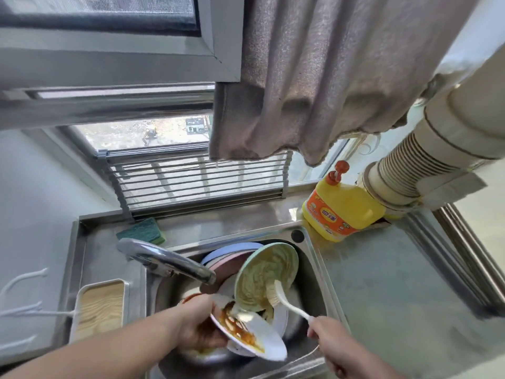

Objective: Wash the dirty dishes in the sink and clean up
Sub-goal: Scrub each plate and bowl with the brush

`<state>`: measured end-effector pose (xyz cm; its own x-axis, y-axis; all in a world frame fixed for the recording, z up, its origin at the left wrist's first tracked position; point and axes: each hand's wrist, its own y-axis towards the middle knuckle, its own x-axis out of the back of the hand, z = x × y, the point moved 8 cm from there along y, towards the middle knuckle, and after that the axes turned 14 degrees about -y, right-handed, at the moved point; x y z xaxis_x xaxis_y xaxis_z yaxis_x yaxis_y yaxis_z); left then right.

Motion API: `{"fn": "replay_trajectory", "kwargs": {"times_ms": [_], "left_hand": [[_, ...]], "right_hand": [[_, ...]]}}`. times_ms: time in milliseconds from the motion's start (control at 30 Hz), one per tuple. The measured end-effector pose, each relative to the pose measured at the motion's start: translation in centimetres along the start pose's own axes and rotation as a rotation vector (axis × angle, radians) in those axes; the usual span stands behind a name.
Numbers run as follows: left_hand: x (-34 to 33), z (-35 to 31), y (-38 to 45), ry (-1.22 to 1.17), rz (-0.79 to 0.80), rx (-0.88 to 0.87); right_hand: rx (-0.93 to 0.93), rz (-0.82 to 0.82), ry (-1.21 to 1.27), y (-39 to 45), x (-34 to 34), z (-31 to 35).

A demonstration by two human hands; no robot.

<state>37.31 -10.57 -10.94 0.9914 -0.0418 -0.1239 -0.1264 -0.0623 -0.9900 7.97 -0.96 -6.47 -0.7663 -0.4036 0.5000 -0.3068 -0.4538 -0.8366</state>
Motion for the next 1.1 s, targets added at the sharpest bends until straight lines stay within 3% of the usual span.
{"fn": "replay_trajectory", "kwargs": {"times_ms": [133, 233, 333, 467, 600, 700, 833, 933, 1033, 1100], "left_hand": [[1.0, 1.6, -2.1, -0.160, -0.048, -0.204], [2.4, 3.4, -3.1, -0.383, -0.177, -0.337], [3.4, 4.5, -3.7, -0.450, -0.251, -0.360], [3.2, 3.7, -7.0, -0.351, -0.295, -0.475], [1.6, 2.8, -7.9, -0.369, -0.144, -0.544], [0.4, 2.8, -7.5, -0.420, -0.100, -0.584], [-0.5, 2.9, -6.3, -0.477, -0.138, -0.603], [0.4, 3.1, -5.3, -0.529, -0.244, -0.560], [0.4, 3.5, -4.9, -0.484, -0.298, -0.616], [-0.5, 4.4, -4.3, -0.512, -0.280, -0.579]], "right_hand": [[0.207, 0.010, -0.308, -2.0, -0.1, 0.3], [0.264, 0.042, -0.454, -3.6, -1.0, 0.9], [0.312, 0.018, -0.359, -4.3, -1.3, 2.2], [0.379, 0.027, -0.321, -4.6, -1.5, 4.2], [0.495, 0.115, -0.455, -7.1, -2.5, 7.6], [0.554, -0.025, -0.479, -7.5, -3.0, 10.5], [0.407, -0.149, -0.509, -3.9, -0.9, 8.3], [0.344, -0.072, -0.546, -3.7, -1.8, 4.2], [0.451, 0.090, -0.566, -6.6, -6.2, 5.4], [0.482, 0.027, -0.497, -6.3, -7.0, 7.8]]}}
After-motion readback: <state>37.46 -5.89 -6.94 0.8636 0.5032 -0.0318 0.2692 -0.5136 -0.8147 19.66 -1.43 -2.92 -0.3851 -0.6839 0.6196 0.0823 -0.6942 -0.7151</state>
